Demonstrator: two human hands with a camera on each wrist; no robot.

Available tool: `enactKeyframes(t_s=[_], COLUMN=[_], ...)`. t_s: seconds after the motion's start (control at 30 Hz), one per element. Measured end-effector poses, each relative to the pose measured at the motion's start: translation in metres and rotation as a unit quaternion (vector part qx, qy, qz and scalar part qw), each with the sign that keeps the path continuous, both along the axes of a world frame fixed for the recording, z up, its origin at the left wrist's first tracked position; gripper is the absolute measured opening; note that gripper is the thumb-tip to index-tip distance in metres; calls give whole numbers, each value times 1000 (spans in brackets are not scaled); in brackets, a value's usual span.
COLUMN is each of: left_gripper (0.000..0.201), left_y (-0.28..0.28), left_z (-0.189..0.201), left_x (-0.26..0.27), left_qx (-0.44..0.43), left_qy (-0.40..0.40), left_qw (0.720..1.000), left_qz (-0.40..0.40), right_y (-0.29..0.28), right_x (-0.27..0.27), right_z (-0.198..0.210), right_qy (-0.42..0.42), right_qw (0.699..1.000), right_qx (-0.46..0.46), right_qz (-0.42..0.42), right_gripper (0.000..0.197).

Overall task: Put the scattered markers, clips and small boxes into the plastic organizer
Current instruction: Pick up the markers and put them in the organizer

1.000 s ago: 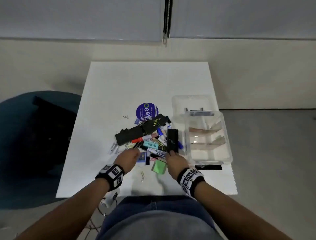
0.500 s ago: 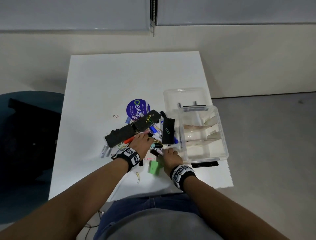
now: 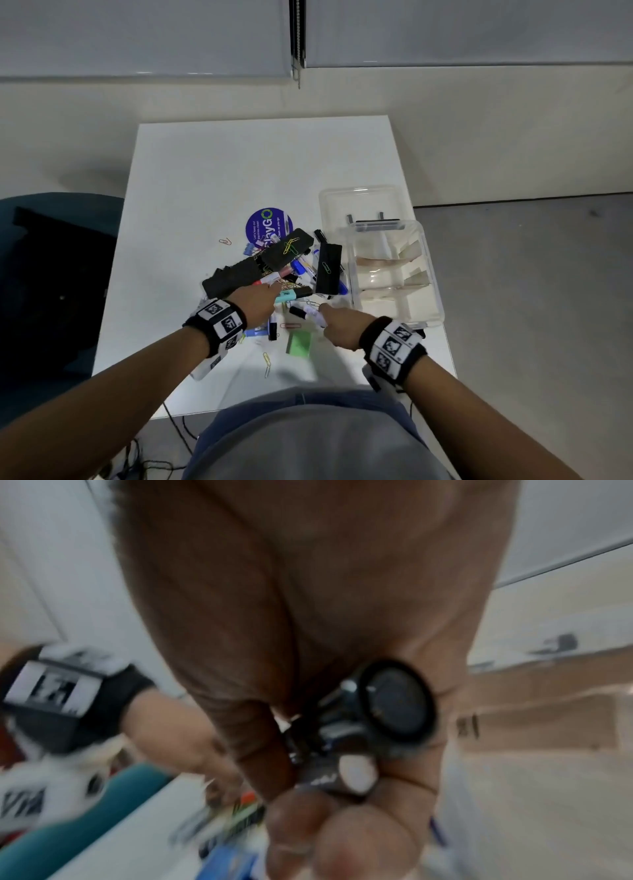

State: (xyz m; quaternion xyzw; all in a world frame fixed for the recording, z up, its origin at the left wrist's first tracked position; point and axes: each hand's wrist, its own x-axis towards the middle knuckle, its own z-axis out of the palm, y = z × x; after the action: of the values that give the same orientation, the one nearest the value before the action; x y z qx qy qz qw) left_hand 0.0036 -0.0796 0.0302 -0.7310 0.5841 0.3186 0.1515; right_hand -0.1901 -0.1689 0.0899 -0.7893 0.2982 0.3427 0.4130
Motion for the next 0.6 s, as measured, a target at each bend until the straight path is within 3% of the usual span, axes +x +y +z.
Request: enactKeyframes(t_s=[0.07, 0.17, 0.23, 0.33, 0.47, 0.6], left_gripper=[37, 38, 41, 43, 23, 18], left_y=[3, 6, 8, -1, -42, -90], left_z=[9, 23, 31, 42, 56, 49], left_x=[3, 2, -3, -20, -57, -84], left_qx=[6, -13, -38, -96, -150, -160], left_qy=[48, 105, 151, 195, 189, 143], left_qw=[998, 991, 981, 963, 964, 976], left_qz=[46, 86, 120, 162, 108, 45], right_y=[-19, -56, -82, -110, -117, -125], right_x=[-14, -41, -57, -64, -52, -56], right_z=[28, 49, 56, 43, 8, 2], right_qy=[-36, -74, -42, 52, 44, 17], right_qw=[999, 991, 982, 962, 963, 971], right_qx=[-7, -98, -181, -262, -244, -236], right_qz=[-14, -59, -45, 55, 104, 44], right_gripper=[39, 39, 41, 38, 42, 30])
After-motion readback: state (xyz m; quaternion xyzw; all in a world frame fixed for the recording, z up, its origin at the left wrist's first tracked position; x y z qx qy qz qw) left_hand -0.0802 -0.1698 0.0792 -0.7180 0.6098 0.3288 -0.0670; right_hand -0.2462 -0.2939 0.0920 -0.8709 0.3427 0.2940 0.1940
